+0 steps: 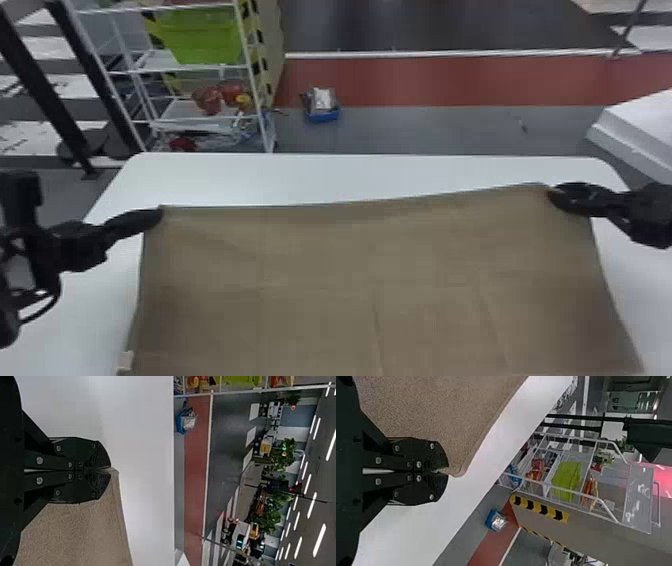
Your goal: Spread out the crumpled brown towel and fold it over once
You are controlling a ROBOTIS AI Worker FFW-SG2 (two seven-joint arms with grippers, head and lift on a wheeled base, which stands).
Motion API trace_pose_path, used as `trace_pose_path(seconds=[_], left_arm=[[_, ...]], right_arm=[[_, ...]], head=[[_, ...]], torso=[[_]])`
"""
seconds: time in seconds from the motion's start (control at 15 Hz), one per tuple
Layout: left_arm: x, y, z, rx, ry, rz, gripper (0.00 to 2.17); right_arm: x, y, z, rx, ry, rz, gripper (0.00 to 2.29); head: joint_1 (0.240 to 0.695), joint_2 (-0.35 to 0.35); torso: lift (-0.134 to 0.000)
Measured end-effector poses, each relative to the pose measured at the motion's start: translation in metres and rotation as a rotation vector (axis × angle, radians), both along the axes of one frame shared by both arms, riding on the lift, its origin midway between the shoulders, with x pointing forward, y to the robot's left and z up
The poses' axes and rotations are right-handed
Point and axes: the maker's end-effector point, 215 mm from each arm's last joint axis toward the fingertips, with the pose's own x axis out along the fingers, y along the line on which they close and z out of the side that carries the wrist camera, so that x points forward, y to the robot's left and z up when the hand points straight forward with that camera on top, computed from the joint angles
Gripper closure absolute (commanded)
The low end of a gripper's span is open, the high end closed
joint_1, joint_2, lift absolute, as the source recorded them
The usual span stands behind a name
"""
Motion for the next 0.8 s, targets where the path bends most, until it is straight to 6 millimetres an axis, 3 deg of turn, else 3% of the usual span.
trace_pose_path(seconds=[0.4,0.8], left_arm=[[-0.002,-0.003,0.009,-0.015,-0.021,-0.001,1.45],[-0.017,-0.006,0.019,-0.026,-0.05,-0.012,1.45]], right_arm=[[-0.039,-0.019,-0.005,0.0,-0.088,0.031,1.35],[-0.061,-0.03,-0.001,0.0,-0.128,0.043,1.35]], head=[[0.695,0.046],[0.695,0.029]], torso=[[-0.123],[-0.123]])
